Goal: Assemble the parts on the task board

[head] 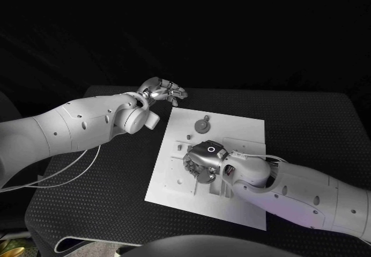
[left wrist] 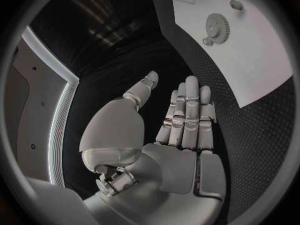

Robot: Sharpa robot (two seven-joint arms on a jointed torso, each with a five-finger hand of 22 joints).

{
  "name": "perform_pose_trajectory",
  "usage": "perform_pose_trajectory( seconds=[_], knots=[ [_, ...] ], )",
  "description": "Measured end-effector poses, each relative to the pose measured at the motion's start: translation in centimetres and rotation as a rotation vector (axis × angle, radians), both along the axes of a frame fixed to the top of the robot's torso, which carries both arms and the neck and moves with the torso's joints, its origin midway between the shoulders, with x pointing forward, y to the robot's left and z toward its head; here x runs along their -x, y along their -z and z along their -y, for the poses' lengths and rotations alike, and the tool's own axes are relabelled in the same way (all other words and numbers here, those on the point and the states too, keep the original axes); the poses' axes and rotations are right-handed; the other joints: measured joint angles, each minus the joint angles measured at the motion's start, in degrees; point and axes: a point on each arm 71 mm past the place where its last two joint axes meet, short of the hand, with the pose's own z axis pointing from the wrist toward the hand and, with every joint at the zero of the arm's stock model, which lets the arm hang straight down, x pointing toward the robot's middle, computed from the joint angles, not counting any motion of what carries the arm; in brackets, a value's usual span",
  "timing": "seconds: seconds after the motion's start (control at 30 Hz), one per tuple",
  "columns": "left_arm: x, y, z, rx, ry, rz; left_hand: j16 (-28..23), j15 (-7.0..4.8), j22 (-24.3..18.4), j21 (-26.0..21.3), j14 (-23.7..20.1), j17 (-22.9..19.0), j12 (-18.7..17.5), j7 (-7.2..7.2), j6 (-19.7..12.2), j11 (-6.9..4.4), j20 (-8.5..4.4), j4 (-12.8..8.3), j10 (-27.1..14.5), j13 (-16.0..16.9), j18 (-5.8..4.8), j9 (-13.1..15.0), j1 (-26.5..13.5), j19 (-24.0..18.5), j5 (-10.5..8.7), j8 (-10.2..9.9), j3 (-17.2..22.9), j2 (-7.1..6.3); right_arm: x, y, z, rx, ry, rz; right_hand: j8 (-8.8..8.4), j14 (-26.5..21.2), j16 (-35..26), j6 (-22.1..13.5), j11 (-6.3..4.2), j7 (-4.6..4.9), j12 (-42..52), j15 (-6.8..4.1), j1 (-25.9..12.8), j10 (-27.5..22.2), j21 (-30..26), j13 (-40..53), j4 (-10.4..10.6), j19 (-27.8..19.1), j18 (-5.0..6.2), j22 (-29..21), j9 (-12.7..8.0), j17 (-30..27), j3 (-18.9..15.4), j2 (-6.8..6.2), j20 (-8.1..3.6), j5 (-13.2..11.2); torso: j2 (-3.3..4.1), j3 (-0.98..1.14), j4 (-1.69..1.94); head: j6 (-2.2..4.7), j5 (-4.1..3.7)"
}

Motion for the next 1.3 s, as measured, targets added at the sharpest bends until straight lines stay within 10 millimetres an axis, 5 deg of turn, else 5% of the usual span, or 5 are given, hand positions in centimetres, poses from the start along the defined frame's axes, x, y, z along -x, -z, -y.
perform_pose_trajectory(
  seconds=[0.13, 0.3, 0.33, 0.6, 1.3],
  knots=[
    [0.0, 0.0, -0.2, -0.001, -0.003, 0.0, 0.0, 0.0, 0.0, 0.0, 0.0, 0.0, 0.0, 0.0, 0.0, 0.0, 0.0, 0.0, 0.0, 0.0, 0.0, 0.0, 0.0, 0.0, 0.0, 0.0, 0.0, 0.0, -0.2, 0.1, 0.4, -0.019, 0.006, -0.022, -3.21, -3.4, -1.0, -5.0, 1.37, 1.89, -1.5, 1.82, -1.1, -4.4, -2.0, 0.0, -0.2, -3.4, -0.02, 0.0, -1.1, -0.8, 0.7, -1.14, 1.07, 1.1, -0.01, 0.02, -0.05, 0.03, 0.0],
    [0.0, 0.0, -0.3, -0.002, -0.005, -0.001, 0.0, 0.0, 0.0, 0.0, 0.0, 0.0, 0.0, 0.0, 0.0, -0.01, 0.0, 0.0, 0.0, 0.0, 0.0, 0.0, 0.0, 0.0, 0.0, 0.0, 0.0, 0.0, -0.2, 0.2, 1.0, -0.041, 0.012, -0.045, -6.91, -8.0, -0.5, -11.8, -0.76, 4.64, -3.3, 4.58, -1.9, -8.0, -4.1, 0.0, -0.5, -7.1, -0.13, 0.2, -3.1, -1.3, -2.3, -3.57, 2.52, 1.4, -0.02, 0.02, -0.05, 0.11, -0.04],
    [0.0, 0.0, -0.3, -0.002, -0.005, -0.001, 0.0, 0.0, 0.0, 0.0, 0.0, 0.0, 0.0, 0.0, 0.0, -0.01, 0.0, 0.0, 0.0, 0.0, 0.0, 0.0, 0.0, 0.0, 0.0, 0.0, 0.0, 0.0, -0.2, 0.1, 1.1, -0.047, 0.014, -0.045, -7.36, -8.8, -0.3, -13.5, 1.61, 5.56, -5.1, 5.15, -2.1, -11.9, -4.4, 0.0, -0.6, -7.7, -0.19, 0.3, -3.5, -1.4, -3.1, -3.72, 2.75, 1.4, -0.03, 0.02, -0.05, 0.14, -0.05],
    [0.0, 0.0, -0.6, -0.004, -0.011, -0.002, 0.0, 0.0, 0.0, 0.0, 0.0, 0.0, 0.0, 0.0, 0.0, -0.01, 0.0, 0.0, 0.0, 0.0, 0.0, 0.0, 0.0, 0.0, 0.0, 0.0, 0.0, 0.0, -0.4, 0.0, 2.6, -0.06, 0.042, -0.048, -7.98, -12.5, 2.4, -16.4, 7.28, 6.21, -5.0, 6.46, -1.6, -20.8, -5.2, -8.4, -0.6, -9.8, -0.47, 1.7, -4.2, -2.1, -4.9, -4.26, 3.66, 1.4, -0.03, -0.03, 0.01, 0.36, -0.29],
    [-0.2, 0.0, -1.3, -0.01, -0.027, -0.001, 0.0, 0.0, 0.1, -0.2, 0.0, 0.1, 0.0, 0.0, 0.0, -0.02, 0.09, 0.0, 0.0, -0.1, 0.0, 0.0, 0.0, -0.1, 0.0, 0.0, 0.0, 0.0, -3.1, -9.1, 10.3, -0.199, 0.193, -0.038, -4.31, -10.1, 9.9, -12.9, 4.64, 5.03, -1.2, 3.67, -3.0, -12.2, -3.4, -10.0, 1.6, -5.2, 0.73, 2.2, -4.2, -5.7, -5.5, -3.4, 1.9, 3.4, -0.12, 0.09, -0.18, 1.95, -1.46]
  ],
)
